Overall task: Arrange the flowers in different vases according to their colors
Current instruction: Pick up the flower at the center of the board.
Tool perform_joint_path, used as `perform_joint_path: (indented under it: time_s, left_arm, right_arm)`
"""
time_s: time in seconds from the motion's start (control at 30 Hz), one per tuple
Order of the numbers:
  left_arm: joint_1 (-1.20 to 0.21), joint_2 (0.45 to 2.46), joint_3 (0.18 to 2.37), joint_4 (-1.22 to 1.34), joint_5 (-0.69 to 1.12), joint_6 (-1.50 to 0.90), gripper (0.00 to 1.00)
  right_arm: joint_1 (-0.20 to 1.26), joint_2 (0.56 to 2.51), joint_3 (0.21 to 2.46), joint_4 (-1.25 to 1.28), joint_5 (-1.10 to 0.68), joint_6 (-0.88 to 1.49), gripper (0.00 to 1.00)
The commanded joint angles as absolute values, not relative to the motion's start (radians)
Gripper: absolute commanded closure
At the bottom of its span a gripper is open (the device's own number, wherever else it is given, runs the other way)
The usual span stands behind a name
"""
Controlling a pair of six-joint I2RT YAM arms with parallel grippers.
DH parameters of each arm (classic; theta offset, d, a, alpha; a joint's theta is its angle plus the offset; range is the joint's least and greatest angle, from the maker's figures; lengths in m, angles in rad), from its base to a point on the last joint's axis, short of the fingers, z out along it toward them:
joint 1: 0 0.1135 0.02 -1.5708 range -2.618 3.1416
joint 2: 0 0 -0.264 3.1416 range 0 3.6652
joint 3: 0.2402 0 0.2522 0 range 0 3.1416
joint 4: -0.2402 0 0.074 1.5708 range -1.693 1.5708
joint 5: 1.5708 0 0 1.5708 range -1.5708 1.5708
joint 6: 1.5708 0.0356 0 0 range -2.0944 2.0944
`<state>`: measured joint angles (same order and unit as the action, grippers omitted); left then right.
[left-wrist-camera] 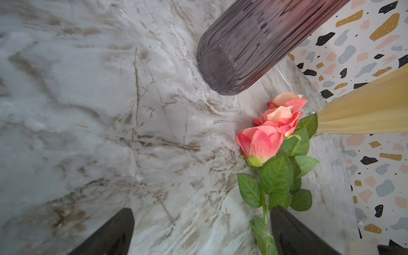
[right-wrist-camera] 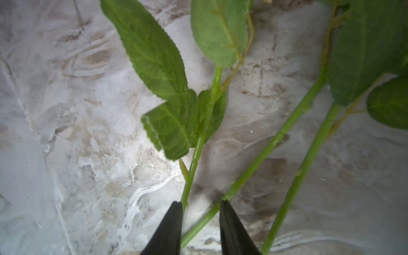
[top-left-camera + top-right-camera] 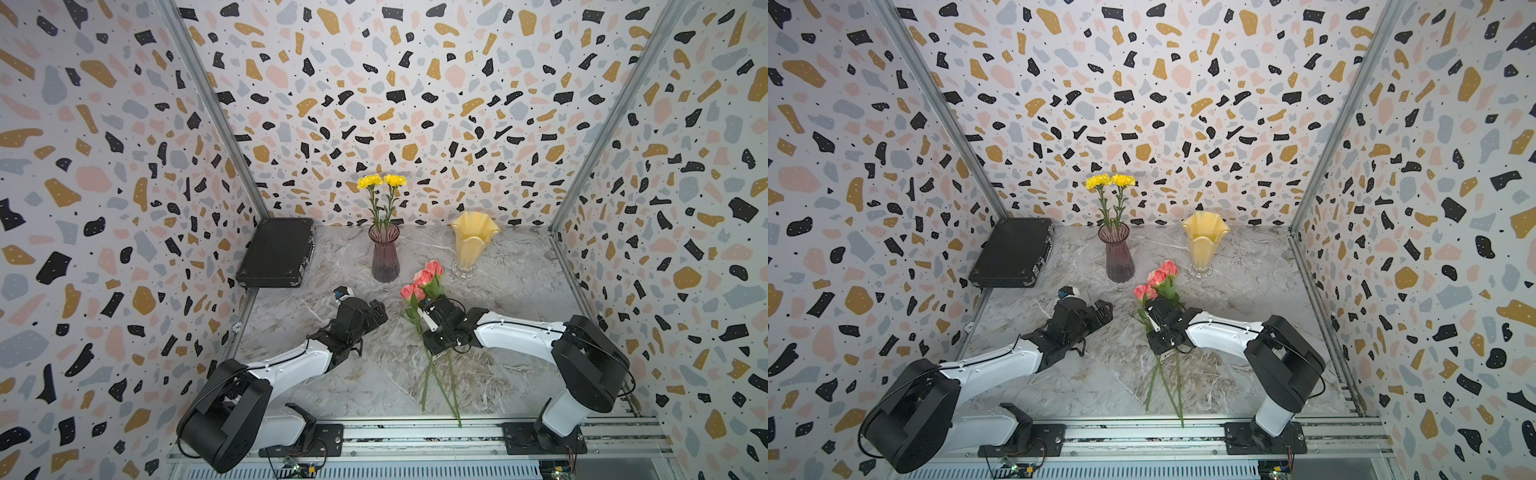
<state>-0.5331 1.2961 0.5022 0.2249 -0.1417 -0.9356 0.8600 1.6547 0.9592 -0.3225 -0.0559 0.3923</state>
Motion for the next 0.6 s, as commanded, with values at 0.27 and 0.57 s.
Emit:
perform_joint_path:
  time_s: [0.27, 0.57]
  left_arm:
    - [-0.532, 1.276, 0.529, 0.205, -0.175, -0.927, 0.01]
    - [-0.532, 1.293, 0.541, 0.202, -0.148, -0.921, 0.01]
  right_arm:
    - [0.87, 1.65, 0.98, -0.343, -0.09, 0.393, 0.71]
    - [0.874, 1.702, 0.995, -0.327, -0.129, 0.4, 0.7]
